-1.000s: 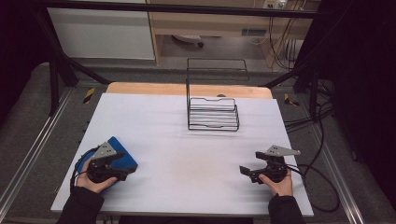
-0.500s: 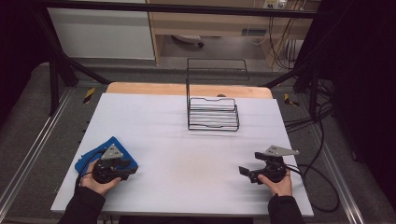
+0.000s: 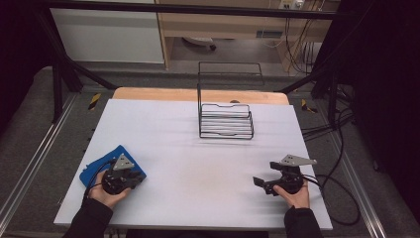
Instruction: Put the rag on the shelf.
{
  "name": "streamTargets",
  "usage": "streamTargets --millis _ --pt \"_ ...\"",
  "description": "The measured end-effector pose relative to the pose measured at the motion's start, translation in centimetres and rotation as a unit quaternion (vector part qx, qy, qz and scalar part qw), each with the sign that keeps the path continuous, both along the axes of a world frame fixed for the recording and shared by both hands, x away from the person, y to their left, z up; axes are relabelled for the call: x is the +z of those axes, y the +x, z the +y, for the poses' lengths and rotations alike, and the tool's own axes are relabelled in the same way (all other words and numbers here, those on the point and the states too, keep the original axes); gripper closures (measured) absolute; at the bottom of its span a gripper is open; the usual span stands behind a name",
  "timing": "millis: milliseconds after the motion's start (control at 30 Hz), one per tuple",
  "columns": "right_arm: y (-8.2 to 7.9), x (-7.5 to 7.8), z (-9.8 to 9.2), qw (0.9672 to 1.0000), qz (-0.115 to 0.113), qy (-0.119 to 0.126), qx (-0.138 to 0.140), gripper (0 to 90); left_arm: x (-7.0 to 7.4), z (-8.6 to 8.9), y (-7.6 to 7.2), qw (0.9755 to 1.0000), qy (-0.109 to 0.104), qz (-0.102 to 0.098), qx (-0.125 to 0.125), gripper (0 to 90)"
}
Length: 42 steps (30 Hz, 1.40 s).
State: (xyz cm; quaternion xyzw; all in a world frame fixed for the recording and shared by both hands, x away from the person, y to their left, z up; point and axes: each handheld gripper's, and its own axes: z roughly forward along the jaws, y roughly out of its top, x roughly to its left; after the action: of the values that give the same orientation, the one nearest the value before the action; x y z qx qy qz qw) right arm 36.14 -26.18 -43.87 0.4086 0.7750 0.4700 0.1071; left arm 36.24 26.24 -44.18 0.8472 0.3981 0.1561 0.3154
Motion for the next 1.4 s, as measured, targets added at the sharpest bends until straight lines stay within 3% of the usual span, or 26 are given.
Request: streamTargets --millis 233,467,700,967,1233,1400 --pt "0.0 0.0 0.0 1.0000 -0.001 0.001 -0.001 1.0 0.1 0.2 0.2 0.9998 -0.010 0.011 0.015 84.3" --pt "0.0 0.0 0.0 1.0000 -0.002 0.003 0.000 1.2 0.2 0.6 0.5 0.9990 -0.031 0.023 0.021 86.5" --pt "0.0 0.1 -0.1 1.0000 -0.003 0.003 0.001 1.2 1.2 0.7 0.0 0.9981 -0.055 0.012 0.026 86.9" --pt "0.0 0.1 -0.1 1.0000 -0.002 0.002 0.000 1.3 1.8 0.2 -0.4 0.9980 -0.058 0.002 0.025 86.9" --pt "0.1 0.0 -0.1 1.0000 -0.003 0.000 -0.001 1.3 2.2 -1.0 -0.5 0.9967 -0.079 0.001 0.018 86.9" --pt "0.1 0.0 -0.1 1.0000 -0.003 -0.002 -0.001 1.3 2.4 -2.0 -0.7 0.9967 -0.080 -0.004 0.013 86.9"
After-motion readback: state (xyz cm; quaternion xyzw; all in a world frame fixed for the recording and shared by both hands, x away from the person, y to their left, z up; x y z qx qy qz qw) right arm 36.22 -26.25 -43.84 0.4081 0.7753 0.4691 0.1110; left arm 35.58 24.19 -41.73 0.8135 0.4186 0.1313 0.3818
